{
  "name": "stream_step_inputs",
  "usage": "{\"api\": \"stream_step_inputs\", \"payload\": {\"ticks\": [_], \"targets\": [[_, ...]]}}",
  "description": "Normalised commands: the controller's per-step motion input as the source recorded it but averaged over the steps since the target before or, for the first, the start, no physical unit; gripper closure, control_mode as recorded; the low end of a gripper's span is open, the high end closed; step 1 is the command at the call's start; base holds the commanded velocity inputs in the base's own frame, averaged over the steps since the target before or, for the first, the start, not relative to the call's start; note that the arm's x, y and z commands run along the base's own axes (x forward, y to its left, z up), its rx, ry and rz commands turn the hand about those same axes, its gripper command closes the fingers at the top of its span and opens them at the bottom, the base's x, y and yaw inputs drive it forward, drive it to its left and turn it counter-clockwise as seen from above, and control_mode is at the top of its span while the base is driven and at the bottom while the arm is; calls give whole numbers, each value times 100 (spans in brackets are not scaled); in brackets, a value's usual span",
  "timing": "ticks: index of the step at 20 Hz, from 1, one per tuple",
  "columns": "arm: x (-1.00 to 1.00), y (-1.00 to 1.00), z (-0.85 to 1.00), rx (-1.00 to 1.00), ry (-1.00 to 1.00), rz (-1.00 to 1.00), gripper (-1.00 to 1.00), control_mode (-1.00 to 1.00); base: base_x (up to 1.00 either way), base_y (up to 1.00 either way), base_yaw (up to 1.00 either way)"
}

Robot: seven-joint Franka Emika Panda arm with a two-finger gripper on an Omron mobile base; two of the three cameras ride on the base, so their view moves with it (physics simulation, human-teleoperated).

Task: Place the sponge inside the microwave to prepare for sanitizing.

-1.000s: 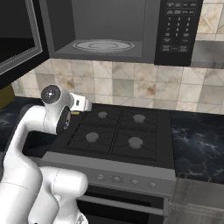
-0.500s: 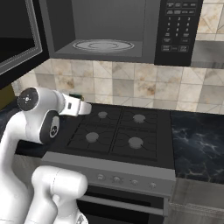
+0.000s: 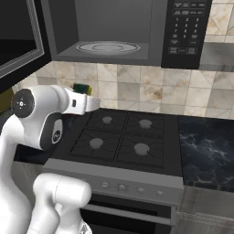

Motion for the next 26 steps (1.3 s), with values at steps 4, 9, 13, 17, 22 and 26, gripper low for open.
{"api": "stream_step_inputs", "payload": {"ticks": [4, 9, 13, 17, 22, 26], "targets": [[-7, -16, 97, 0, 11, 7, 100, -100, 0, 0, 0], [-39, 0, 65, 0, 4, 2, 100, -100, 0, 0, 0], [-29, 0, 54, 0, 1, 1, 100, -100, 0, 0, 0], [-6, 0, 14, 0, -2, 0, 100, -100, 0, 0, 0], [9, 0, -1, 0, -2, 0, 100, -100, 0, 0, 0], [48, 0, 0, 0, 0, 0, 100, -100, 0, 0, 0]]}}
